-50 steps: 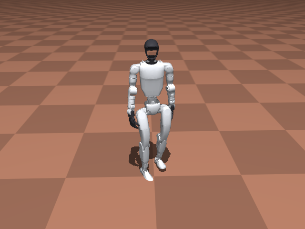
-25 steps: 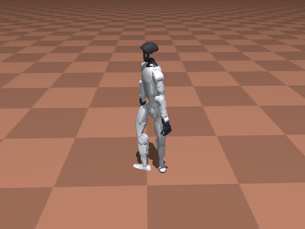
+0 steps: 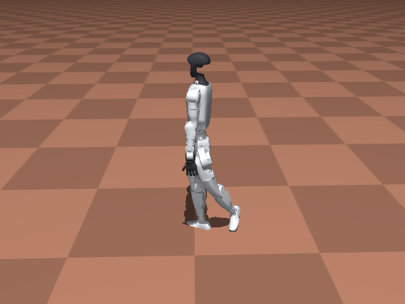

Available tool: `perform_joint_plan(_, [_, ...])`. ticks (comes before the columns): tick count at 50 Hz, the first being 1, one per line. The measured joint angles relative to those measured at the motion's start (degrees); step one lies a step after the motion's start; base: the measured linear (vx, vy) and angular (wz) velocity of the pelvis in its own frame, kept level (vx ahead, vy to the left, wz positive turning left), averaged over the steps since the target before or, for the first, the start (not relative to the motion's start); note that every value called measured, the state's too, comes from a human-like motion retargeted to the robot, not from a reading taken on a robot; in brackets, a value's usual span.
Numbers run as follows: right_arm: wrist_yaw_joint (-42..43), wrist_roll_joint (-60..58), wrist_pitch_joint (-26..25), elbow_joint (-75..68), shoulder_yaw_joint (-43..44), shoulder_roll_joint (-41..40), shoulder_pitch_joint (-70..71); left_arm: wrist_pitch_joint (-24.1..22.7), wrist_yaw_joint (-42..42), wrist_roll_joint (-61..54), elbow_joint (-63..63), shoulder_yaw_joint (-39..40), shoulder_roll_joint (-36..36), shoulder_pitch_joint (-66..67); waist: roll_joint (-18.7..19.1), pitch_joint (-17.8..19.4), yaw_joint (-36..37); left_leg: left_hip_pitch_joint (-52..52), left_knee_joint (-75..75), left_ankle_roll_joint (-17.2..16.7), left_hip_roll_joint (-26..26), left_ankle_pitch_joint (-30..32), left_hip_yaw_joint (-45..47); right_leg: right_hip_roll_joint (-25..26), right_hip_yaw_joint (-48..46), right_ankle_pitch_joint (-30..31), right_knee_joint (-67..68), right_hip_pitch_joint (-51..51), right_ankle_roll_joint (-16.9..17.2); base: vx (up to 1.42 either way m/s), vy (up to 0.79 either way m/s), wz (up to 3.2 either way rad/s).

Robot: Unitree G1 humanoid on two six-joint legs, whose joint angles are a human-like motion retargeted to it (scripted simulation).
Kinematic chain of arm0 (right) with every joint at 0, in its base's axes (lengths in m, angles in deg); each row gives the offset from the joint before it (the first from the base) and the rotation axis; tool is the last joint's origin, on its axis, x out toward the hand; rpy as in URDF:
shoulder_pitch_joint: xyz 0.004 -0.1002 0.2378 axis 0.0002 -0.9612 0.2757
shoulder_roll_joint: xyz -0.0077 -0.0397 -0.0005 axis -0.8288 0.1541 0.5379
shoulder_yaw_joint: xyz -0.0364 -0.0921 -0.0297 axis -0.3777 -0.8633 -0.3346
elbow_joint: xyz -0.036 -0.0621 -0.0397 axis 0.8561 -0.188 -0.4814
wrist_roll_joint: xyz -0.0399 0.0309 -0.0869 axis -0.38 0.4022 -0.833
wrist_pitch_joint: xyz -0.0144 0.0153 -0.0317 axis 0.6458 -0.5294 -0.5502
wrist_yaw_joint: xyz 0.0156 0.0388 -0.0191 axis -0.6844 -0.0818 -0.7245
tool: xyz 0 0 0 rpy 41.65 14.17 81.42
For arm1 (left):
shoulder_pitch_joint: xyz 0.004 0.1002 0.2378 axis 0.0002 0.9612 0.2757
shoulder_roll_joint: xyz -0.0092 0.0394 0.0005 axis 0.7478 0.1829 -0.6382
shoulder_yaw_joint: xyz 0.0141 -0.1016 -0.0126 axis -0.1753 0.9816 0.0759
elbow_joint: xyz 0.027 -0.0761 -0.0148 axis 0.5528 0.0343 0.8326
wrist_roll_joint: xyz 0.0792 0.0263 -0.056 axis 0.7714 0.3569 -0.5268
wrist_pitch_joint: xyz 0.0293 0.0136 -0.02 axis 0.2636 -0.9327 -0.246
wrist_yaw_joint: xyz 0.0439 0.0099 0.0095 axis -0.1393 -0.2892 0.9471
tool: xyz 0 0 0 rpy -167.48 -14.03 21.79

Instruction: In place motions

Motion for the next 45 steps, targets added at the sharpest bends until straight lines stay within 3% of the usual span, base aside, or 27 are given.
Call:
perform_joint_plan(3, [-1.0, -1.7, 0.3, 1.5, -1.1, -0.1, 0.5, -0.2, -0.6, 0.0, -0.2, -0.9, -0.9, 1.7, -2.6, -0.3, 4.0, -1.0, 9.0, 6.3, -0.1, 7.9, -5.8, -2.5, 5.6, 0.3, 0.6, 1.4, 1.0, 0.19, -0.07, -1.98])
perform_joint_plan(5, [-1.8, -2.4, 0.5, 2.3, -1.9, -0.2, 1.3, -0.3, -0.4, -0.2, 0.1, -1.2, -1.2, 2.6, -3.8, 0.0, 5.9, -4.1, 17.0, 8.2, 1.0, 10.9, -11.1, -3.5, 9.5, 0.4, 0.8, 1.8, 1.1, 0.13, -0.1, -1.92])
perform_joint_plan(9, [-2.5, -1.8, 0.7, 3.2, -3.9, -0.9, 3.6, -0.3, -0.4, -0.3, 0.4, -1.0, -1.5, 2.4, -3.7, 1.9, 7.2, -14.1, 26.7, 4.4, 1.0, 8.9, -24.0, -3.2, 14.9, 1.9, -0.2, 2.0, 1.2, 0.0, -0.02, -1.64])
perform_joint_plan(16, [-3.1, -1.1, 1.5, 4.1, -6.0, -0.4, 4.8, -0.3, -1.0, -0.5, 1.9, -1.7, -1.2, 0.5, -4.6, 5.5, 7.8, -23.6, 20.5, 10.9, 1.3, -1.7, -30.6, -4.5, 19.4, 4.1, -0.9, 1.4, 2.0, -0.03, -0.01, -1.16])
perform_joint_plan(20, [-2.7, -2.6, 1.4, 2.5, -5.2, 1.2, 3.6, -0.6, -1.2, -1.7, 3.1, -2.4, -1.6, -0.3, -3.7, 6.9, 9.5, -28.1, 8.8, 11.1, -0.1, -3.8, -38.4, -2.8, 22.0, 4.9, -1.5, 1.0, 2.0, 0.07, 0.0, -1.2])
perform_joint_plan(23, [-2.2, -2.7, 0.8, -0.3, -4.1, 2.4, 3.0, -0.7, -1.3, -2.4, 3.2, -2.9, -1.9, -0.9, -2.9, 8.6, 10.9, -27.3, -0.3, 9.3, -0.1, -2.2, -41.5, -0.6, 24.7, 4.8, -1.6, 2.1, 1.2, 0.19, 0.04, -1.24])
perform_joint_plan(25, [-1.4, -2.8, 0.1, -2.5, -3.1, 3.2, 2.1, -0.8, -1.4, -2.4, 3.2, -3.0, -1.9, -0.6, -2.7, 8.9, 11.2, -25.3, -5.4, 9.5, -0.3, 1.7, -41.4, 0.9, 27.8, 4.8, -1.6, 3.1, 0.7, 0.32, 0.11, -1.08])
perform_joint_plan(27, [0.0, -3.2, -0.6, -4.1, -1.8, 3.7, 1.5, -0.8, -1.0, -1.9, 3.1, -2.4, -1.9, 0.0, -2.5, 7.9, 8.7, -23.0, -5.7, 7.6, 1.2, -0.9, -35.8, 0.9, 28.9, 4.7, -1.3, 3.0, 1.1, 0.37, 0.1, -0.44])
perform_joint_plan(32, [5.8, 2.6, -1.0, -5.2, 2.7, 2.8, 0.0, -0.6, -0.9, -0.5, 1.7, -0.1, -1.5, -0.6, -1.3, 7.2, 4.6, -19.1, -12.8, 9.4, -0.2, 0.2, -32.4, 2.7, 32.1, 4.5, -1.5, 3.6, 1.1, 0.24, 0.11, -0.55])
perform_joint_plan(36, [4.4, 8.4, -0.3, -6.1, 4.5, 2.9, -1.7, -0.4, -0.9, 0.7, 1.3, 0.0, -0.3, -1.1, -1.1, 5.9, 4.2, -18.4, -13.4, 9.6, -0.4, -1.6, -30.8, 3.1, 33.5, 4.7, -2.1, 3.6, 1.9, 0.23, -0.01, -0.47])
perform_joint_plan(45, [3.0, 1.9, -2.0, -6.0, 1.9, 0.7, -3.1, -0.4, -0.8, -1.3, 1.4, 0.0, 1.2, -1.6, -3.0, 5.4, 6.6, -17.0, -10.3, 8.6, -0.8, -6.1, -28.7, 2.1, 35.4, 5.8, -3.3, 5.1, 3.4, 0.14, 0.0, -0.33])
